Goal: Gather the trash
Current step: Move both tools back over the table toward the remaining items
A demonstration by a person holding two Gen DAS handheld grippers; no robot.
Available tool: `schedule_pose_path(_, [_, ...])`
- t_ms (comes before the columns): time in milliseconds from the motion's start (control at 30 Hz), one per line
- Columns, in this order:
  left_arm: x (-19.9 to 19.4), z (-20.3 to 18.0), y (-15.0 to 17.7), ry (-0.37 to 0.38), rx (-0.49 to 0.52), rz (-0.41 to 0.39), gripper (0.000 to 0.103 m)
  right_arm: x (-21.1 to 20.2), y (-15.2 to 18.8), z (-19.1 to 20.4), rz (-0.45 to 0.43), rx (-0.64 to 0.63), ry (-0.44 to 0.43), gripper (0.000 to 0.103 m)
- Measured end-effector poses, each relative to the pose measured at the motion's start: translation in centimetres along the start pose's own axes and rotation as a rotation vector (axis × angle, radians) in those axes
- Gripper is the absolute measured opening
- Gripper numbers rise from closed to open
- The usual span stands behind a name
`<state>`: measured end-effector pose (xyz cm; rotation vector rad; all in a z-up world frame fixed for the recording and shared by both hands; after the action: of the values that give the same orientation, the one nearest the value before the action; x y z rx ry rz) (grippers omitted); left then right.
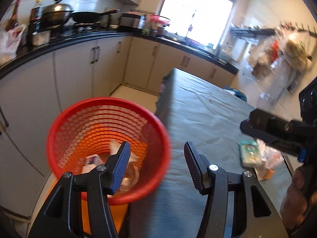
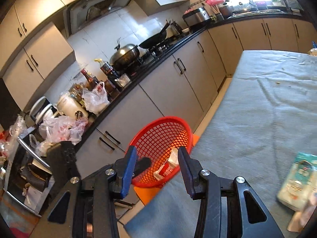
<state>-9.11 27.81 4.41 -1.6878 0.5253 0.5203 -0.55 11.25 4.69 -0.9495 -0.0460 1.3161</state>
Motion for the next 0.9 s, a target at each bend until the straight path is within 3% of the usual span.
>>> schedule_pose_path(267, [2.4,-8.0,0.7,0.096,0.119,0.076,0.055,-10.5,-0.9,-6.2,-0.157,0.085,0.112,0.047])
schedule_pose_path(467, [4.8,-13.2,1.9,0.142,0.198,0.168,0.056,-16.9,-1.5,-13.4,-0.249,0.254,0.186,0.047])
schedule_pose_path(667, [5.0,-16.8,2.6,0.134,0.287,0.165,0.056,-18.2,-2.4,-19.0,-0.225,0.379,0.243,0.047])
schedule_pose_path(900, [5.4,-17.4,2.8,0.122,0.321,0.186,0.056,-15.5,-3.4,-21.8,-0.151,0.425,0.238,0.047])
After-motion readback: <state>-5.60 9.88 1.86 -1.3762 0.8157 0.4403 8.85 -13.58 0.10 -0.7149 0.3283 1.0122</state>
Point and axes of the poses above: each gripper's, at about its wrist camera, not at the fingertips, and x roughly the way its jaws point, z to its left, y to its underside, the point moved 2 cm from there along x, roughly the way its jaws point, and after that the axes turned 8 degrees about x, right-handed, at the moved point
